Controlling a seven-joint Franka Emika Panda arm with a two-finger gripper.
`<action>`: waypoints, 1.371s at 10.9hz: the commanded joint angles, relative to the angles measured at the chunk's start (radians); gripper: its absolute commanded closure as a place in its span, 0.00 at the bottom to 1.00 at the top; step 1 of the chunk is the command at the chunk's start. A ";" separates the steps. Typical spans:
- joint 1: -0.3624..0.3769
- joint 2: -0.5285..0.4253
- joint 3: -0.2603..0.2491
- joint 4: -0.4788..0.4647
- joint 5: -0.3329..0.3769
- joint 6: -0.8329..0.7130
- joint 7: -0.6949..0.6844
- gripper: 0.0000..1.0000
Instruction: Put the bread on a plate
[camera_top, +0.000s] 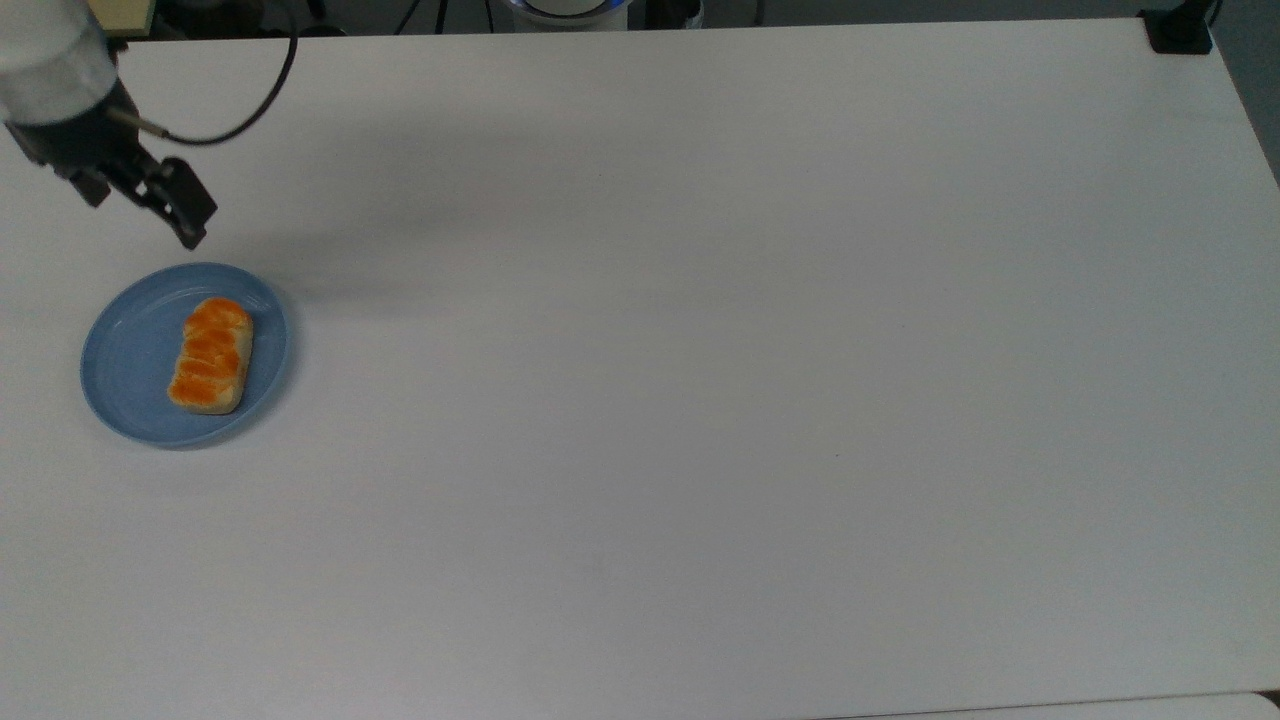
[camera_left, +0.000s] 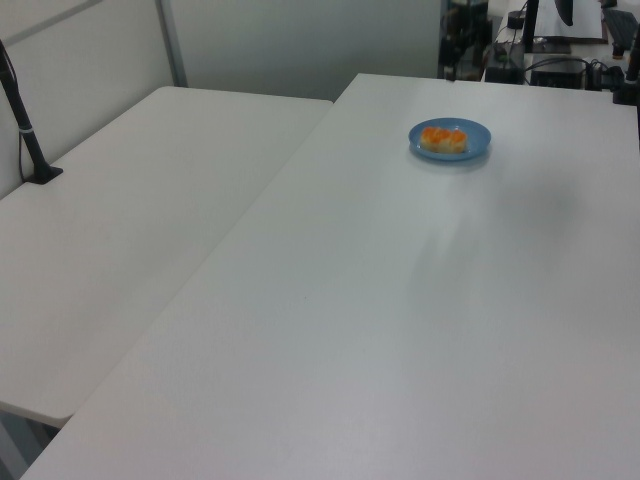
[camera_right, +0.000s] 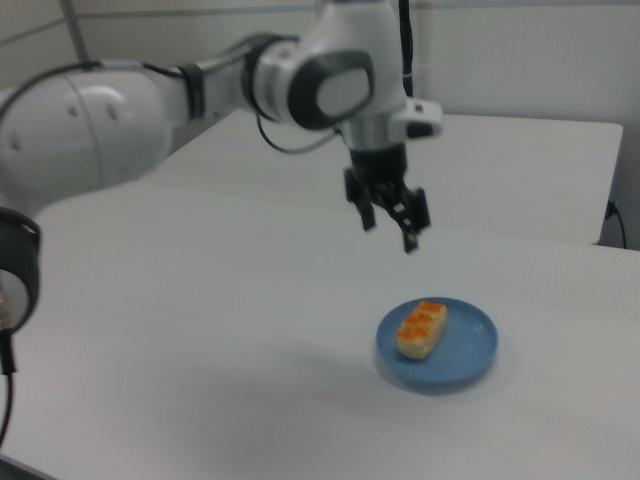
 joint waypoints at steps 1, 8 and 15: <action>0.083 -0.209 0.003 -0.051 0.059 -0.155 -0.012 0.00; 0.438 -0.432 -0.143 -0.215 0.089 -0.258 -0.084 0.00; 0.518 -0.444 -0.231 -0.275 0.118 -0.154 -0.230 0.00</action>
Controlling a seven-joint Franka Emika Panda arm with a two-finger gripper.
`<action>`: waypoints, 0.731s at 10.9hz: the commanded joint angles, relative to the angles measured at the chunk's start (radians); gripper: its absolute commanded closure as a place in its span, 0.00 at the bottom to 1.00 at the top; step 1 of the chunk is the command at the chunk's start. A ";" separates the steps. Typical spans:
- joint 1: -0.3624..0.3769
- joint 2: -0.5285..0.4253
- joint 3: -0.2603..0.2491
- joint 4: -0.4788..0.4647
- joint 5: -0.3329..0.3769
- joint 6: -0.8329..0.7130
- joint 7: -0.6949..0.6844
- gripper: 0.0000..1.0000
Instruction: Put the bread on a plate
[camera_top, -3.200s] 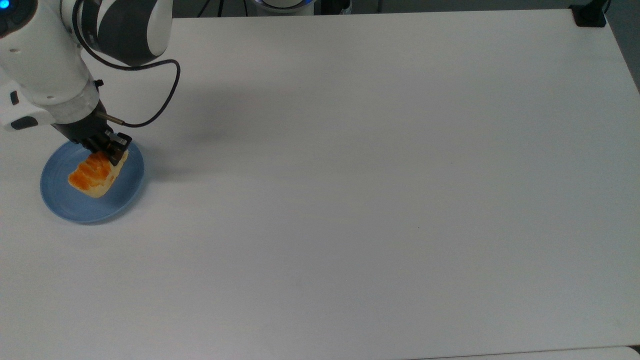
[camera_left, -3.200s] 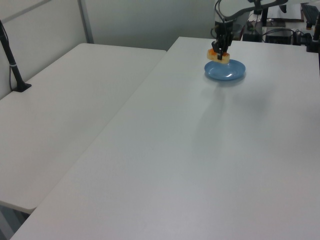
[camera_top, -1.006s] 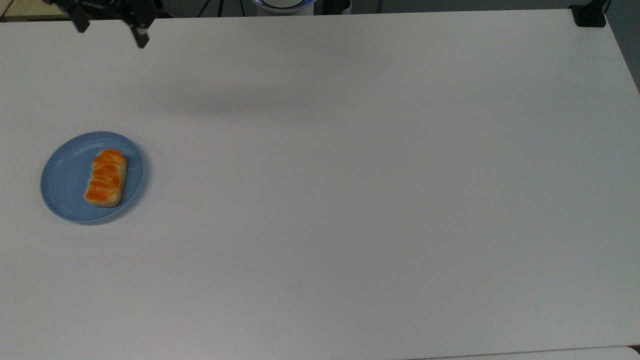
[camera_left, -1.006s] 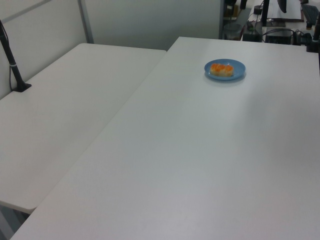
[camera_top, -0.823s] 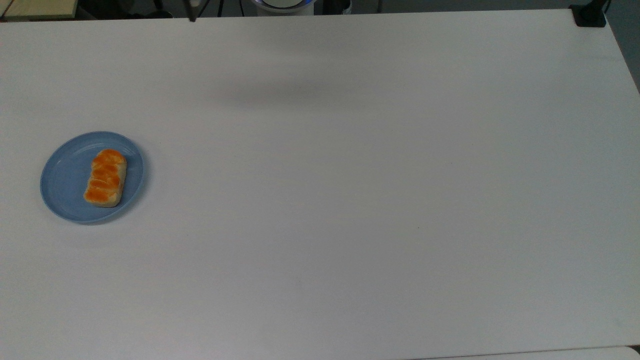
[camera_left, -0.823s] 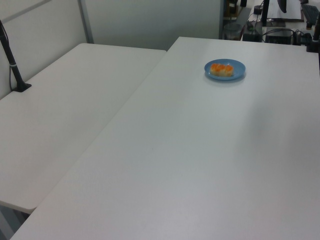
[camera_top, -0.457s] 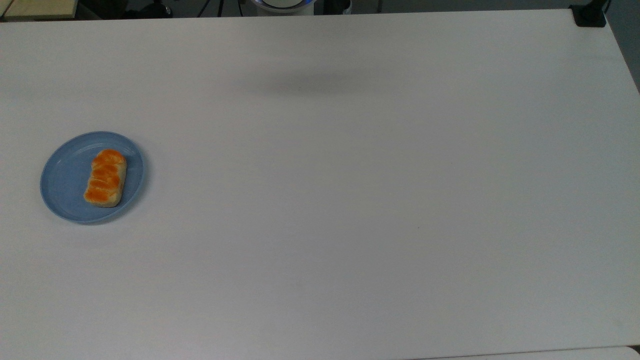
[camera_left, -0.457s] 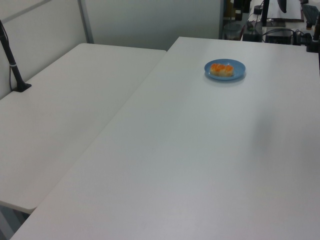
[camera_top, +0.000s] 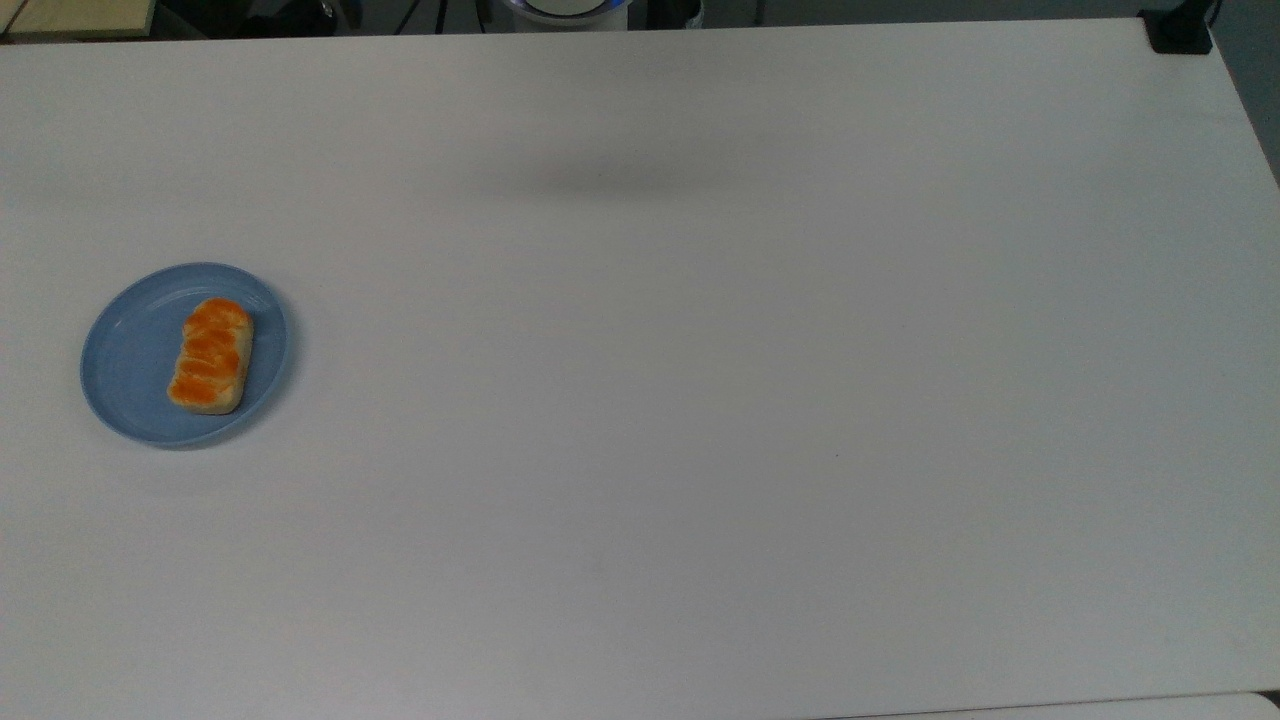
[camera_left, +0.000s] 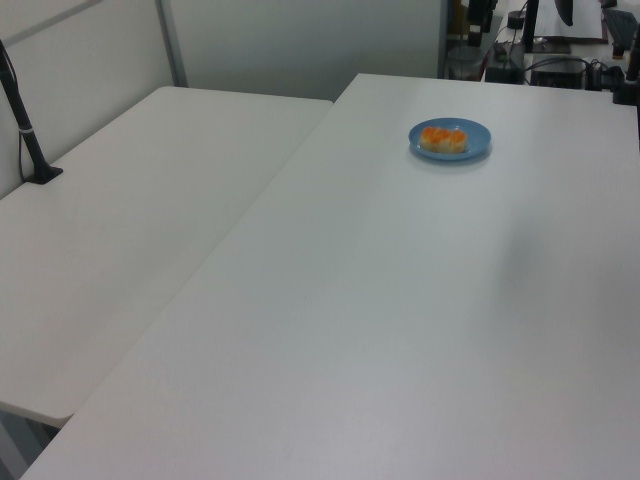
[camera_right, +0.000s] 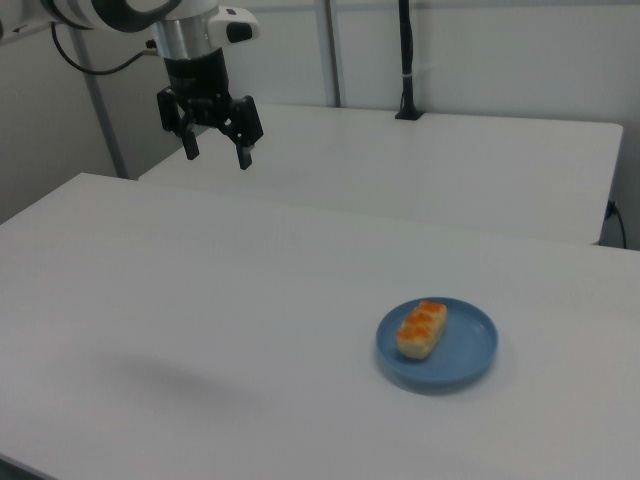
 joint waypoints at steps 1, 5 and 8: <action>0.019 -0.039 -0.019 -0.062 0.005 0.031 -0.044 0.00; 0.028 -0.037 -0.007 -0.068 -0.030 0.032 0.128 0.00; 0.019 -0.039 -0.007 -0.067 -0.018 0.039 0.137 0.00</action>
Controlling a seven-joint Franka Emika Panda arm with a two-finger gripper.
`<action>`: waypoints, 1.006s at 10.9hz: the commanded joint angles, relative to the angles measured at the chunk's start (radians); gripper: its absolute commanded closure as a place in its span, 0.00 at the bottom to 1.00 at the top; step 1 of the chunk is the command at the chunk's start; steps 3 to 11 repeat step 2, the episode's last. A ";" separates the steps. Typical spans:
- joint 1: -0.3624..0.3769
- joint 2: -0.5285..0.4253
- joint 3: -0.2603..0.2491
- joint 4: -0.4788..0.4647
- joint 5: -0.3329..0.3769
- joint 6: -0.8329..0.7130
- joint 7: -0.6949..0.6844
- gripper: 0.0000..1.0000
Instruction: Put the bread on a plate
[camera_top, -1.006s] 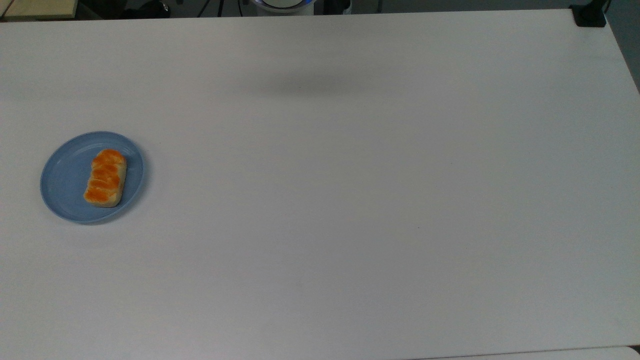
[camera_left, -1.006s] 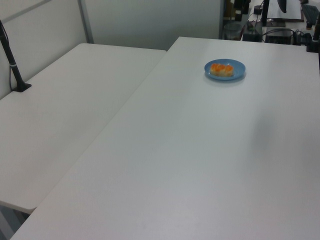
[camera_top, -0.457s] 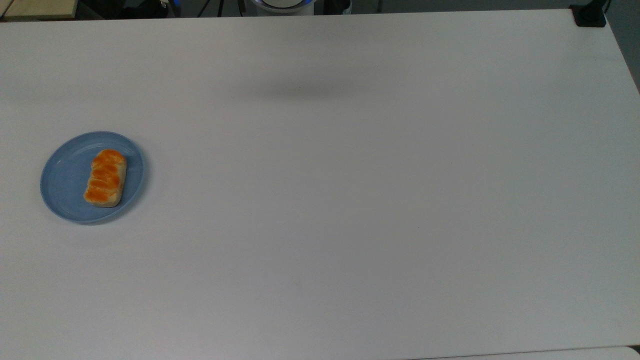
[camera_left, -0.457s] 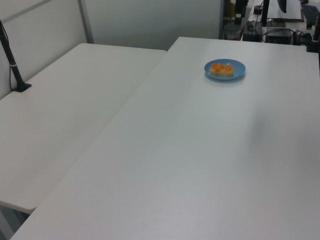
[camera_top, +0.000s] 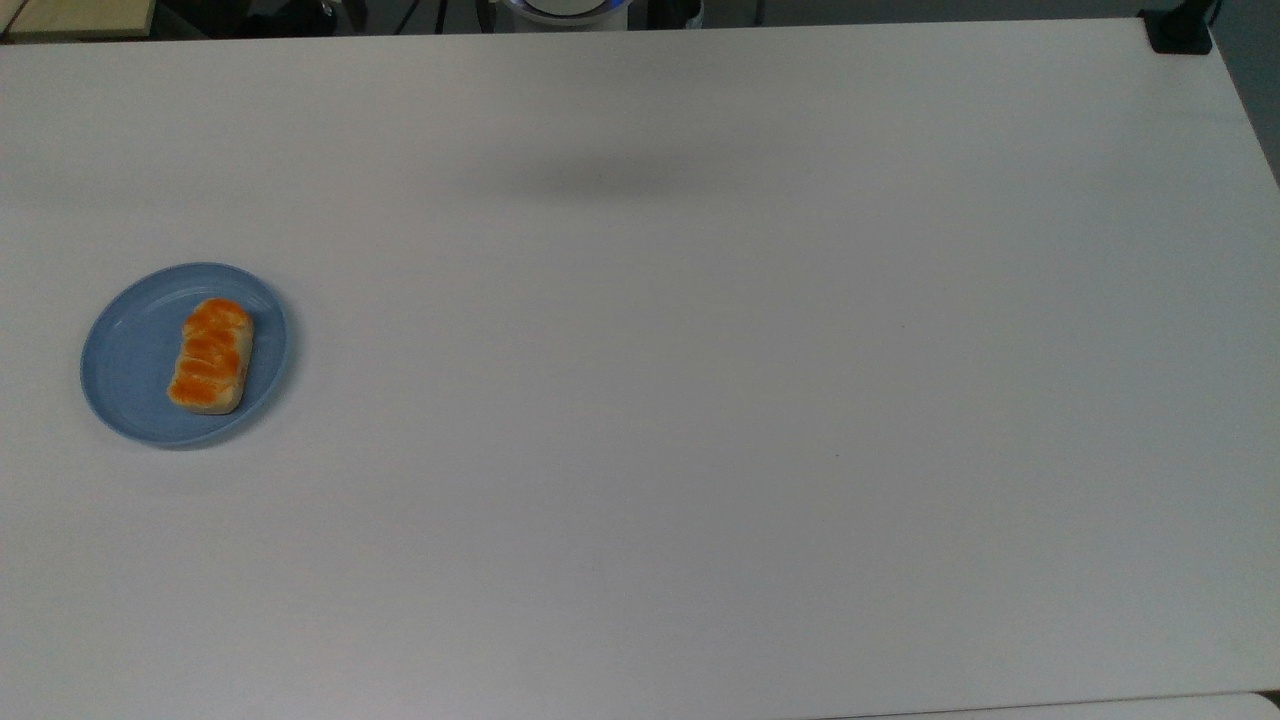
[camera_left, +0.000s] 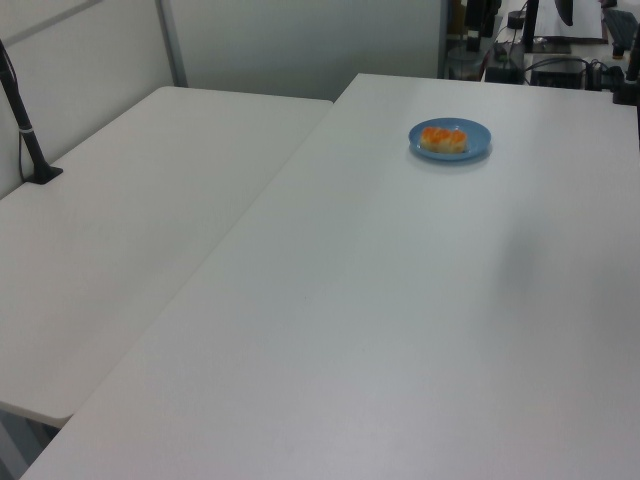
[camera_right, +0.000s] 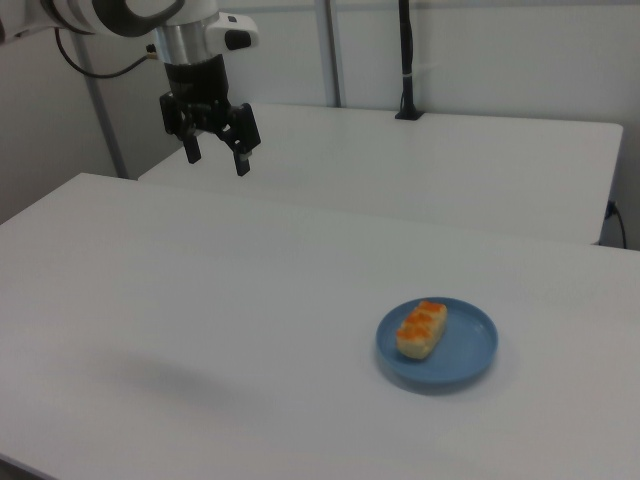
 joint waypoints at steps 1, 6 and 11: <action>0.013 -0.039 -0.007 -0.052 -0.010 0.039 0.039 0.00; 0.019 -0.034 -0.007 -0.052 -0.013 0.038 0.039 0.00; 0.019 -0.034 -0.007 -0.052 -0.013 0.038 0.039 0.00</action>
